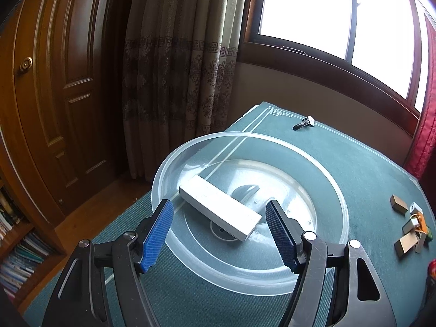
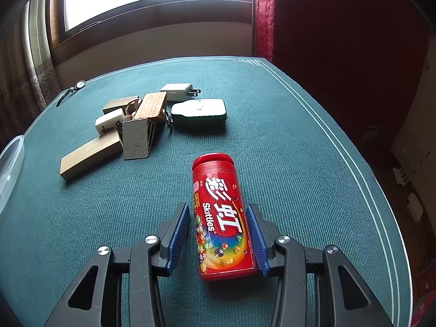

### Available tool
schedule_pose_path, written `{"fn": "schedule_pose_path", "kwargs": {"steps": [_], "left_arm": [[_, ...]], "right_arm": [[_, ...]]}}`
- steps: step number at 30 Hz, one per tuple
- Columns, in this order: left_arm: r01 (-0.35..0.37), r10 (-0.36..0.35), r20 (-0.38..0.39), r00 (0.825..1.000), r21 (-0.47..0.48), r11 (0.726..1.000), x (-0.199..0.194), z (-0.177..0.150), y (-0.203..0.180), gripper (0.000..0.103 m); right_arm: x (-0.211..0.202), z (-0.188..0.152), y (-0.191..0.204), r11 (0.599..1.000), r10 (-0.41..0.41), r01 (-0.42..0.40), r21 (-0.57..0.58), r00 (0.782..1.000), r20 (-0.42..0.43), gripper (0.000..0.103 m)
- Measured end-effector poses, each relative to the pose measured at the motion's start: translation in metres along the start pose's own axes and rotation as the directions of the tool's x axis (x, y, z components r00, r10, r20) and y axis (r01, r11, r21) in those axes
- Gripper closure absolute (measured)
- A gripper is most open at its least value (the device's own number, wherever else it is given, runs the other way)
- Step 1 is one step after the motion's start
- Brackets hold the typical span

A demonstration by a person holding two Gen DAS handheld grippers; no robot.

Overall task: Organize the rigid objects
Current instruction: 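Carry the foam block into the clear bowl with the left tool while the right holds the can, then carry the red Skittles can into the clear bowl and open the right tool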

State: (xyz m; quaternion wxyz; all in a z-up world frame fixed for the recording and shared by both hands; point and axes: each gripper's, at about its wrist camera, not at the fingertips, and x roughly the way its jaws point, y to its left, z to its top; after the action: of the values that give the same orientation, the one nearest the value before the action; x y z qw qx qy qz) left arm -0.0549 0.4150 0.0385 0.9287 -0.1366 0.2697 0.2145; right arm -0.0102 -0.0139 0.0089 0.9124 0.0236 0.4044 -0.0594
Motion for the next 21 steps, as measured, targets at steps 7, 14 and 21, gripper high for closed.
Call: {"fn": "schedule_pose_path", "kwargs": {"steps": [7,14,21], "left_arm": [[0.006,-0.006,0.024,1.0,-0.004,1.0,-0.013,-0.008,0.008,0.03],[0.017,-0.017,0.012,1.0,-0.035,0.999,-0.013,-0.009,0.014,0.028],[0.029,-0.029,0.013,1.0,-0.03,0.999,-0.016,-0.011,0.013,0.027]], "right_arm": [[-0.002,0.0,0.023,0.999,0.04,-0.04,-0.032,0.999,-0.012,0.065],[0.0,0.002,0.026,0.999,0.04,-0.04,-0.013,0.999,-0.015,0.065],[0.003,0.011,0.034,0.998,0.068,-0.068,0.005,0.997,-0.038,0.066]]}}
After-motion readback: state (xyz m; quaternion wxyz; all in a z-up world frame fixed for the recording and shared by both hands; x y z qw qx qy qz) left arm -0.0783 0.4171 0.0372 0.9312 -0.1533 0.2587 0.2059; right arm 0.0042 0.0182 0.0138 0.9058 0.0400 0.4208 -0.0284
